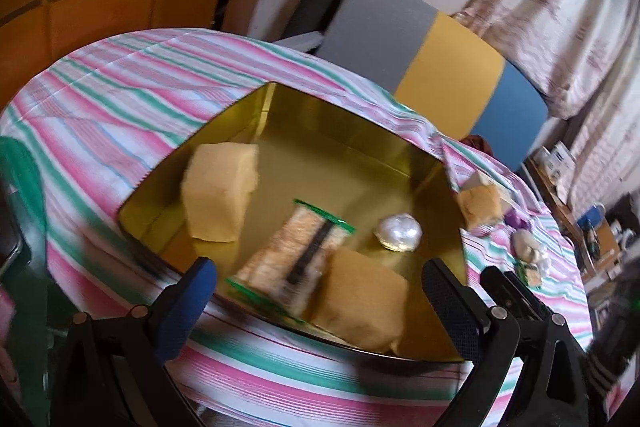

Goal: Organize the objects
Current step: 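Lower the plastic-wrapped ball into the gold tin and open the right gripper, then move the right gripper toward the second green-wrapped cracker packet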

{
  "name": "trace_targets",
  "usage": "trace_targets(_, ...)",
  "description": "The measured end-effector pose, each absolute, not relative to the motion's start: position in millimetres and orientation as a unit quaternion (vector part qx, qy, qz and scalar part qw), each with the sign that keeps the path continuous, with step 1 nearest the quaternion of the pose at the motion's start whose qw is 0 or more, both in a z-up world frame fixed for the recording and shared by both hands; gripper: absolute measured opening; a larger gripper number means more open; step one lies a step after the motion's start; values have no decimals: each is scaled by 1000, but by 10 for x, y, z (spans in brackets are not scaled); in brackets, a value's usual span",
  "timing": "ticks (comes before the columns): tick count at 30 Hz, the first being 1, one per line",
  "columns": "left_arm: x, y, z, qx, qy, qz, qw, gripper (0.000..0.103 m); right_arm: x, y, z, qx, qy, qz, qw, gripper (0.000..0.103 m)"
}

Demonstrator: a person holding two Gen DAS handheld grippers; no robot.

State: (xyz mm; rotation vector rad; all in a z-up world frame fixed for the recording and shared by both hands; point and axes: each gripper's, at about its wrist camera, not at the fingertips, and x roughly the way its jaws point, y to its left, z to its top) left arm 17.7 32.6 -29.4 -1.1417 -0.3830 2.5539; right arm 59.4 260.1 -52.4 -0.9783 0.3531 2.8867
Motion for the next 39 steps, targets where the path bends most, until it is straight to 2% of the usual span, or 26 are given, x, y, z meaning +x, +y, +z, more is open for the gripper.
trace_targets(13, 558, 969, -271, -385, -58, 880, 274, 103, 900, 3439, -814, -348, 171, 912, 132, 48)
trace_targets(23, 774, 1283, -318, -393, -37, 862, 320, 103, 1120, 4591, -838, -321, 270, 865, 277, 48)
trace_targets(29, 872, 1361, -325, -394, -29, 858, 329, 103, 1000, 5046, -805, -314, 309, 843, 309, 49)
trace_targets(35, 933, 1461, -351, -401, -16, 852, 336, 103, 657, 5237, -872, -343, 305, 829, 319, 51)
trace_targets(37, 951, 1482, -358, -403, -12, 850, 338, 103, 527, 5272, -919, -357, 300, 823, 324, 55)
trace_targets(39, 962, 1498, -364, -406, -10, 849, 339, 103, 429, 5272, -929, -361, 284, 823, 336, 65)
